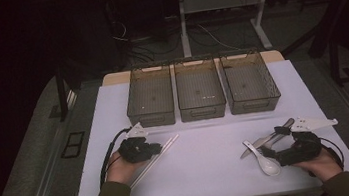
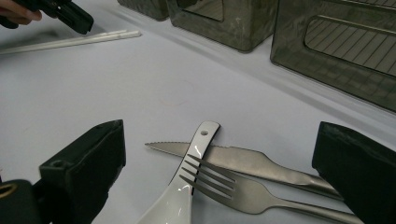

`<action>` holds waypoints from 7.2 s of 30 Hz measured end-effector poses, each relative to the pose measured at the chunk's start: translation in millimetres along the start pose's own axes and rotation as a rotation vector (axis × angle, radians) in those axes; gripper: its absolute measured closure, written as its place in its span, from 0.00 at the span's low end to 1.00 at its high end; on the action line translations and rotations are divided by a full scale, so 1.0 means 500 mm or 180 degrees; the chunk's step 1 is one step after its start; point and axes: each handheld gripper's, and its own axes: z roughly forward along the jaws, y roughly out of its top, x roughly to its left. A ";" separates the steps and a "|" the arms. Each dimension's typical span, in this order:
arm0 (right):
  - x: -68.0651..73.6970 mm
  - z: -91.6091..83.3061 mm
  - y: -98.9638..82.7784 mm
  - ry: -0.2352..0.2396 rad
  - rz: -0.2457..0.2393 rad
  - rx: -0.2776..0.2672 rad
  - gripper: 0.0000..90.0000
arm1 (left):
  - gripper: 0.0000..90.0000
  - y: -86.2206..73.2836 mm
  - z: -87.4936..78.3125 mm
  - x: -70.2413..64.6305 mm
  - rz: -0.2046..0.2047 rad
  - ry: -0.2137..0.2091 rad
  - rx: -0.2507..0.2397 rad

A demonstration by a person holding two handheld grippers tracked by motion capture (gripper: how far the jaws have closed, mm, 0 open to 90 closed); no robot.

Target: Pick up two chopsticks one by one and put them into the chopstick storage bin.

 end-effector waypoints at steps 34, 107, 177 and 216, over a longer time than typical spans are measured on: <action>-0.001 -0.002 0.000 -0.0011 0.0013 -0.0017 0.03 | 0.90 -0.024 0.009 -0.028 0.0002 0.0480 0.0017; -0.002 -0.001 -0.003 0.0011 0.0039 -0.0019 0.03 | 0.93 0.104 -0.147 -0.017 -0.0199 0.0402 -0.1065; -0.008 -0.006 -0.006 0.0084 0.0098 -0.0062 0.03 | 0.93 0.294 -0.016 0.242 -0.0398 0.0860 -0.0728; -0.007 -0.006 -0.008 0.0023 0.0008 -0.0035 0.03 | 0.62 0.300 0.004 0.207 -0.0383 0.0859 -0.0694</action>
